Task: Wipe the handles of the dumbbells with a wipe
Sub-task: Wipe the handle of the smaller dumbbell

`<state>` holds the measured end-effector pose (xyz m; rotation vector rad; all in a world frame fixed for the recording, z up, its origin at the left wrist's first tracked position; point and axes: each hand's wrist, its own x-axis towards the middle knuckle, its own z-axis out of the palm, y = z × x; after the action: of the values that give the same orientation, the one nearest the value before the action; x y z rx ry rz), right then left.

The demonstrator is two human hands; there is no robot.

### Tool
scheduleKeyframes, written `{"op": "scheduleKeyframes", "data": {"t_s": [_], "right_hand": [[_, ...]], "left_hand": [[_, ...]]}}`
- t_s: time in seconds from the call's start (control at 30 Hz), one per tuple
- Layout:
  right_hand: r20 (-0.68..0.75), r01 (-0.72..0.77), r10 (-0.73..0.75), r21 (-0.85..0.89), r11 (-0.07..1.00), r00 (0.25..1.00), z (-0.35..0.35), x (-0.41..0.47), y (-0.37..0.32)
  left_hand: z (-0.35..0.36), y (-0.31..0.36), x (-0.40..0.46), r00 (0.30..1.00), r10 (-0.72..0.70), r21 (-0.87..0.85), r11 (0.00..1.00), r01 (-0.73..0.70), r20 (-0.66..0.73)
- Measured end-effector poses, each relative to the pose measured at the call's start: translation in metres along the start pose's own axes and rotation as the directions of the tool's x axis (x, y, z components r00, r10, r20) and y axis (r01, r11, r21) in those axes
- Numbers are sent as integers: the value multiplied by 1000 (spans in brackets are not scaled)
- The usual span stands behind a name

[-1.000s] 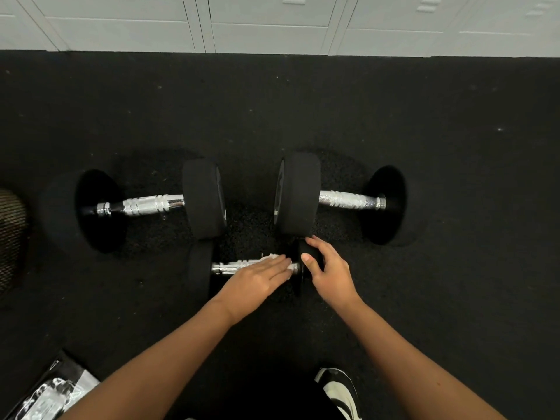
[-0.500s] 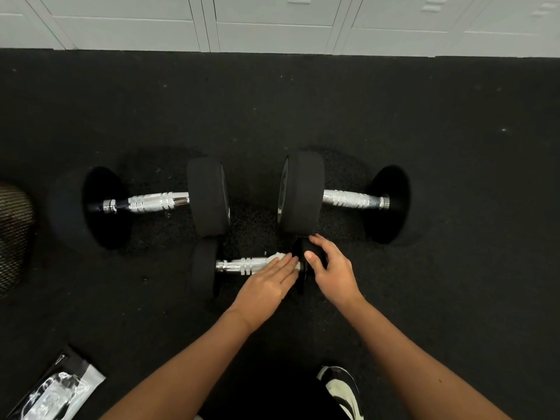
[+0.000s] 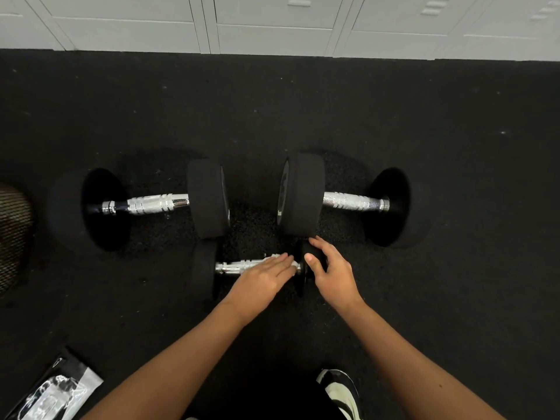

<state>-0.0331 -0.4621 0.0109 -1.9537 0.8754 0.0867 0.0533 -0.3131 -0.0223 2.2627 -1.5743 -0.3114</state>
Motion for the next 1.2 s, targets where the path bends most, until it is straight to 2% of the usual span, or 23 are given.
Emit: {"op": "scheduleKeyframes", "data": {"t_s": [0.1,0.17,0.2,0.33,0.5,0.67,0.8,0.97,1.13,1.2], "right_hand": [[-3,-2,2,9,1000,1000,0,0,1],[-12,-1,1,16,1000,1000,1,0,1],[-13,-4,4,18,1000,1000,1,0,0],[-5,-4,4,5,1000,1000,0,-1,0],[-2,-3,3,2,1000,1000,0,-1,-2],[-7,6,-6,-1,1000,1000,0,-2,-1],[-12,5,-5,2,1000,1000,0,-2,-1],[-11,0,0,12,1000,1000,1,-2,-1],[-7,-5,6,21,1000,1000,1,-3,-2],[-4,-8,8,21,1000,1000,1,-3,-2]], "left_hand": [[-11,-4,22,972,-188,-57,979,197,139],[-9,-3,31,957,-221,-40,972,232,186],[-9,-1,31,960,-205,-52,974,218,191],[-4,0,10,999,36,6,999,-36,38],[2,-5,5,999,-35,6,999,36,-30],[0,-6,-13,995,96,39,995,-95,-38],[4,-5,-12,994,44,28,999,-42,-101],[5,-5,-20,977,198,46,980,-195,-77],[6,-6,-8,986,103,41,994,-98,-132],[7,-4,-8,981,144,40,989,-140,-132]]}}
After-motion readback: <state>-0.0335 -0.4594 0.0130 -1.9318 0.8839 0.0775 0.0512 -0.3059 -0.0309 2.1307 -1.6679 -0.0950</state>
